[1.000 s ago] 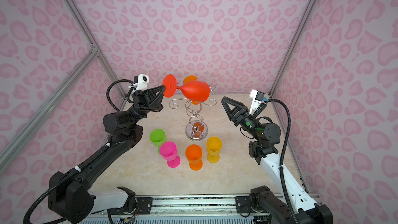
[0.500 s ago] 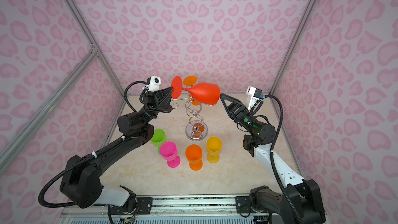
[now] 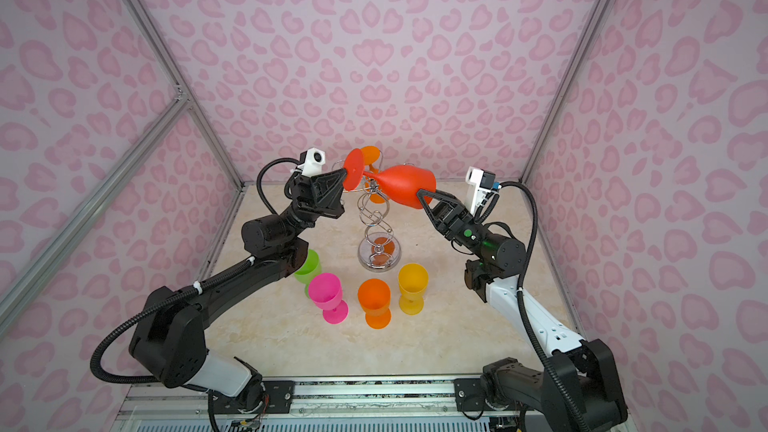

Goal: Take the wine glass off the wine glass rack
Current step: 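Close the right gripper on the red glass bowl while the left releases, then lower the red glass to the table with the right gripper while the left draws back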

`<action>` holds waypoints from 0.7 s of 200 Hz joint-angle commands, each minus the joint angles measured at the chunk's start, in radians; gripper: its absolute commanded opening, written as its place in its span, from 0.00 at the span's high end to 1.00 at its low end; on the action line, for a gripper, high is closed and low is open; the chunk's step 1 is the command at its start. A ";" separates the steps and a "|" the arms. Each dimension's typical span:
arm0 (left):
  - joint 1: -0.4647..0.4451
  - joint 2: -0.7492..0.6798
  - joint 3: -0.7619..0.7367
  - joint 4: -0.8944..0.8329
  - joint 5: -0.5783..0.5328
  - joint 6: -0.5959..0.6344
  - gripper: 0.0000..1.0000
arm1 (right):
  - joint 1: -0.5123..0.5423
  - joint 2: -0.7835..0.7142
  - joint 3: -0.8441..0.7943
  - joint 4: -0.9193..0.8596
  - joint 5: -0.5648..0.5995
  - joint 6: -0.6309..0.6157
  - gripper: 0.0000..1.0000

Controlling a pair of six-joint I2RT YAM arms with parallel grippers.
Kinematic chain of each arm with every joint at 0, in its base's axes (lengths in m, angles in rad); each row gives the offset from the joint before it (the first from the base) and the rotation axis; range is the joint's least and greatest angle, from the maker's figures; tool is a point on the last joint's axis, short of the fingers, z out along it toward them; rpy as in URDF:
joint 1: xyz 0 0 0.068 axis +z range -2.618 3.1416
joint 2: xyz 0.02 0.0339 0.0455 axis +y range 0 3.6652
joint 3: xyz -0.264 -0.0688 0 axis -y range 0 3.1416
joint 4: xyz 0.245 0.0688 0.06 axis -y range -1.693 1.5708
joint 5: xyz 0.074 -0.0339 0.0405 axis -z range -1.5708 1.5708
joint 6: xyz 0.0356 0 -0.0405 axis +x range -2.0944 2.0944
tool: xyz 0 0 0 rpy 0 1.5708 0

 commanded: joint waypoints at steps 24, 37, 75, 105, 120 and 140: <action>-0.005 0.014 0.016 0.045 0.008 -0.003 0.98 | 0.008 0.008 0.004 0.077 -0.027 0.003 0.81; -0.005 0.020 0.019 0.046 0.009 -0.003 0.96 | 0.008 0.009 -0.003 0.113 -0.026 0.014 0.86; -0.008 0.028 0.016 0.046 0.010 0.003 0.81 | 0.008 0.030 -0.002 0.211 -0.019 0.073 0.99; -0.009 0.021 0.019 0.046 0.032 0.042 0.65 | -0.004 0.024 0.012 0.192 -0.010 0.081 1.00; -0.012 0.012 0.015 0.046 0.048 0.076 0.49 | -0.024 0.003 0.024 0.147 -0.013 0.067 1.00; -0.020 0.001 0.000 0.046 0.075 0.138 0.34 | -0.064 -0.057 0.043 -0.004 -0.014 0.010 1.00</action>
